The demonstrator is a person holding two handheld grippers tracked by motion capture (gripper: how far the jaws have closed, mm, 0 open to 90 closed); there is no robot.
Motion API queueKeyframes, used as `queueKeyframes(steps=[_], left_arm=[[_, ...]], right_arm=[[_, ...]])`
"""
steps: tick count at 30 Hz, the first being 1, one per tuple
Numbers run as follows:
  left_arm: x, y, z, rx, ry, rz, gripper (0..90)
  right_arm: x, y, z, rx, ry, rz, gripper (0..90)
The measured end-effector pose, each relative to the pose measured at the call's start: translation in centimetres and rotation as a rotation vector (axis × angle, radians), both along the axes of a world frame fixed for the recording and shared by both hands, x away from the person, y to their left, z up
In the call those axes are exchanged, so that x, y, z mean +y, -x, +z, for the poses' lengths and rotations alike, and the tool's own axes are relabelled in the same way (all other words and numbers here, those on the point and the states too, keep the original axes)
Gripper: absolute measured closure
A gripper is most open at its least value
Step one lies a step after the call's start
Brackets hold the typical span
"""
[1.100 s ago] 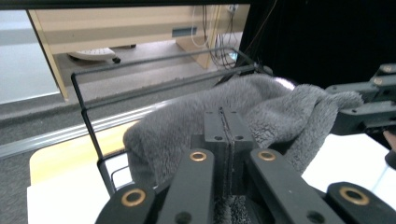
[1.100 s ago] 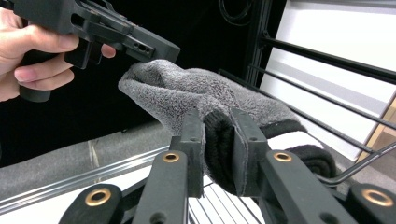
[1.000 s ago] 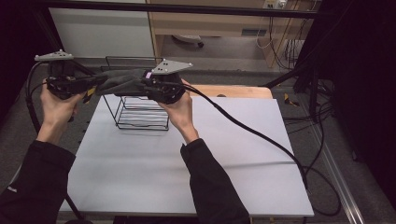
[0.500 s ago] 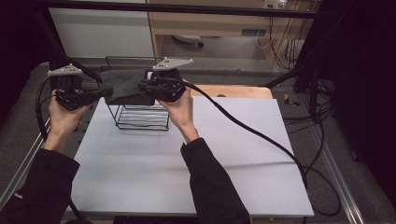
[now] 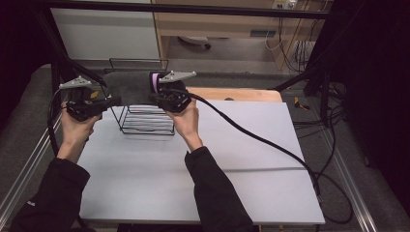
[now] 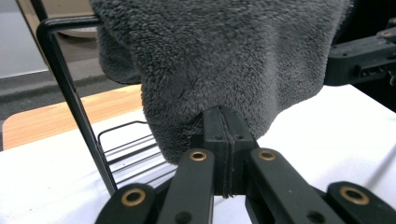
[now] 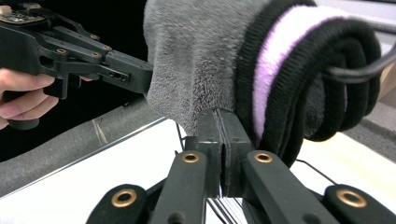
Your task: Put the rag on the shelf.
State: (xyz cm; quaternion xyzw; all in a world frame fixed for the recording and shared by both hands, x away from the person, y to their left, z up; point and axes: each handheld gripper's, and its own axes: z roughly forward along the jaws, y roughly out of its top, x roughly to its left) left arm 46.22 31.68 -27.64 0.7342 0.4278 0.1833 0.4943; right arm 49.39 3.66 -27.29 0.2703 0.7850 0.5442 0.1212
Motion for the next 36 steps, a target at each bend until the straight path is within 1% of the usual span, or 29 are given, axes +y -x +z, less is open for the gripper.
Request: queueKeyframes(steps=[2, 4, 5, 7, 10, 13, 16, 18, 20, 23, 26, 27, 29, 32, 35, 36], left_arm=[[0.0, 0.0, -0.1, -0.001, 0.008, 0.003, 89.3], [0.1, 0.1, -0.1, -0.003, 0.014, 0.0, 88.1], [0.2, 0.2, 0.0, -0.004, 0.015, -0.001, 87.3], [0.3, 0.4, 0.3, -0.006, 0.03, -0.005, 84.8], [0.6, 1.0, 0.8, -0.015, 0.034, -0.007, 79.7], [0.8, 1.5, 1.2, -0.018, 0.033, -0.011, 70.1], [1.0, 2.0, 1.5, -0.022, 0.008, -0.009, 56.8], [1.0, 2.4, 1.5, -0.025, 0.003, -0.008, 49.8], [1.0, 2.7, 1.4, -0.023, -0.012, -0.011, 41.1], [1.0, 3.2, 1.2, -0.025, -0.038, -0.005, 33.3], [1.1, 3.7, 0.9, -0.032, -0.05, -0.005, 27.3], [1.2, 3.9, 0.8, -0.031, -0.057, -0.005, 25.6], [1.2, 4.2, 0.3, -0.024, -0.057, -0.012, 22.3], [1.1, 4.8, -0.8, -0.015, -0.059, -0.022, 18.9], [0.8, 5.3, -2.0, -0.008, -0.067, -0.03, 15.5], [0.7, 5.5, -2.5, -0.008, -0.069, -0.033, 14.6]], right_arm=[[-0.1, -0.2, -0.2, 0.004, -0.01, 0.001, 85.0], [-0.2, -0.1, -0.2, -0.003, -0.014, 0.007, 82.7], [-0.3, 0.0, -0.1, -0.008, -0.015, 0.013, 81.3], [-0.5, 0.4, 0.2, -0.021, -0.022, 0.024, 78.4], [-0.9, 0.9, 0.9, -0.029, -0.04, 0.039, 71.6], [-1.5, 1.6, 1.7, -0.042, -0.044, 0.048, 62.2], [-2.1, 2.1, 2.5, -0.041, -0.037, 0.057, 50.0], [-2.7, 2.5, 2.9, -0.043, -0.028, 0.056, 43.8], [-3.4, 2.8, 3.1, -0.04, -0.027, 0.055, 38.0], [-4.7, 3.1, 3.3, -0.021, -0.017, 0.056, 28.6], [-6.2, 3.5, 3.2, -0.021, -0.009, 0.043, 20.4], [-6.8, 3.6, 3.1, -0.018, -0.008, 0.042, 17.7], [-7.9, 3.9, 2.8, -0.015, -0.007, 0.036, 12.6], [-9.8, 4.3, 2.2, -0.01, -0.009, 0.025, 8.5], [-11.7, 4.8, 1.1, 0.004, -0.004, 0.011, 6.0], [-12.4, 4.9, 0.7, 0.016, -0.002, 0.011, 5.4]])
